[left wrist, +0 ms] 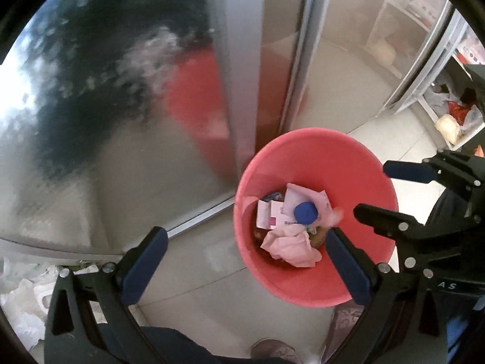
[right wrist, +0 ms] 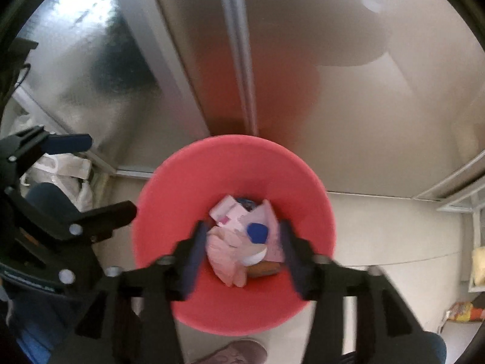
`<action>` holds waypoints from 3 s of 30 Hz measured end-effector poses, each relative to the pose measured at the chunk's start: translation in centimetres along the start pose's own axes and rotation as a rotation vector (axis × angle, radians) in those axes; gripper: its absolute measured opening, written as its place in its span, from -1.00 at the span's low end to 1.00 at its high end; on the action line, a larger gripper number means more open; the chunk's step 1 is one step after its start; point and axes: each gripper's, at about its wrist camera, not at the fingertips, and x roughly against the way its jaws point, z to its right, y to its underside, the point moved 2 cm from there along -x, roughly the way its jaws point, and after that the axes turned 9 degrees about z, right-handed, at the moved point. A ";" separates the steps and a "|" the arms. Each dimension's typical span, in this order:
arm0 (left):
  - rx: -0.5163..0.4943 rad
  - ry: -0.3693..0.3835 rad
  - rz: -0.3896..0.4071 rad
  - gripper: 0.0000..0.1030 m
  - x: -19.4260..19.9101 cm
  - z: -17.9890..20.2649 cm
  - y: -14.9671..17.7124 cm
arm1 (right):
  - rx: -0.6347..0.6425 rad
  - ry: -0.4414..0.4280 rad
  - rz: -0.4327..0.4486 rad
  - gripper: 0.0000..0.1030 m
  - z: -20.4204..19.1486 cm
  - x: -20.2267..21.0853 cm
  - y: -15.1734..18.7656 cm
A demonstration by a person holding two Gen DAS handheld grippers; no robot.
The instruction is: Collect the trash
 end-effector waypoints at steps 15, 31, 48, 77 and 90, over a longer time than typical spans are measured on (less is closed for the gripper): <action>0.081 0.030 0.015 1.00 18.1 -1.8 -6.4 | -0.018 0.059 -0.026 0.55 -2.9 14.5 -7.6; 0.004 0.025 0.097 1.00 45.2 -2.6 -19.9 | -0.055 0.109 0.077 0.80 -7.0 38.7 -20.8; -0.006 -0.008 0.250 1.00 57.7 -6.7 -23.4 | -0.075 0.141 0.261 0.96 -11.2 48.1 -24.9; 0.031 0.013 0.259 1.00 60.1 -7.6 -21.2 | -0.028 0.121 0.273 0.98 -14.1 50.9 -26.1; 0.021 0.015 0.254 1.00 60.3 -7.4 -20.6 | -0.033 0.125 0.273 0.98 -14.6 51.2 -25.9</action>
